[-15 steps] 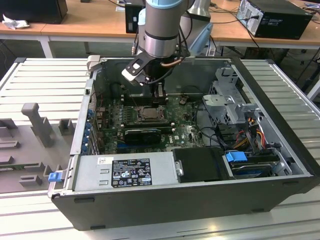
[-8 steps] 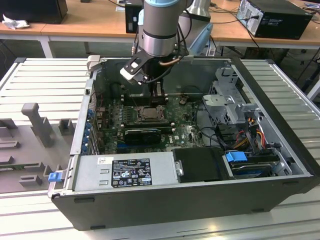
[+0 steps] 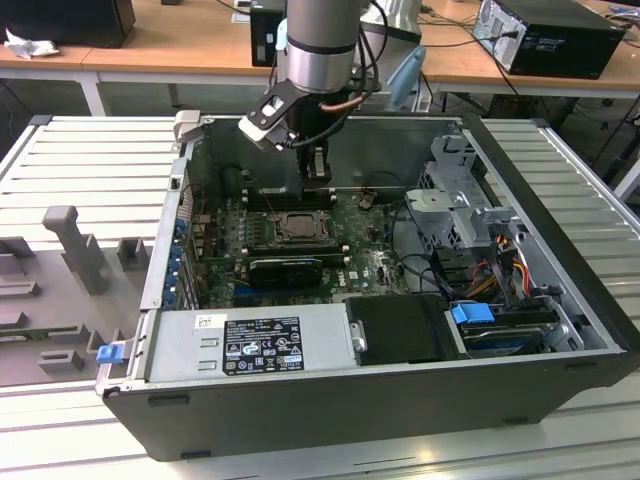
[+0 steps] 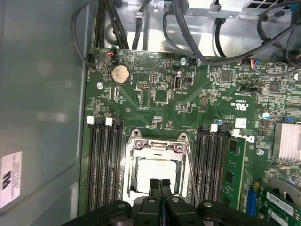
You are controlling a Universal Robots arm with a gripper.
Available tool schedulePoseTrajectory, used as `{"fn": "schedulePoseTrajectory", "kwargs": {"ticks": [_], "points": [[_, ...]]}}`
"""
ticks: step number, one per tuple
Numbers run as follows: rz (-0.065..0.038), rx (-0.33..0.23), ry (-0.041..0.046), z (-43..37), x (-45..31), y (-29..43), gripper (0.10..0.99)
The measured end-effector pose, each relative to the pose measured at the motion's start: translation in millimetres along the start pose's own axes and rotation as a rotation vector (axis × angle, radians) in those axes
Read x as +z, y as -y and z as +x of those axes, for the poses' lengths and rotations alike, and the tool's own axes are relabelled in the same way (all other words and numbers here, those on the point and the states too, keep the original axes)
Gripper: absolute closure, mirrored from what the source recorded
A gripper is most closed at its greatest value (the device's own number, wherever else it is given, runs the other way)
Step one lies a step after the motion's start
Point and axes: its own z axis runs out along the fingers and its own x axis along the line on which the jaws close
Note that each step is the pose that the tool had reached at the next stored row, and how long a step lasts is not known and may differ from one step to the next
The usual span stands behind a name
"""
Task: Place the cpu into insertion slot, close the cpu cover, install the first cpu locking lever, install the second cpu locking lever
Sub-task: 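Install the first cpu locking lever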
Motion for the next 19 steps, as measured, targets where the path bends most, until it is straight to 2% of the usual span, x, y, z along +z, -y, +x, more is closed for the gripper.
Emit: {"fn": "schedulePoseTrajectory", "kwargs": {"ticks": [8, 10, 17, 19], "points": [[0.000, 0.000, 0.0000, 0.1, -18.7, 0.3, 0.980], [0.000, -0.006, -0.0001, 0.2, -19.7, 0.2, 0.980], [0.001, -0.120, 0.0018, 0.1, -19.8, 0.3, 0.980], [0.001, -0.169, 0.0024, 0.1, -19.8, 0.3, 0.980]]}}
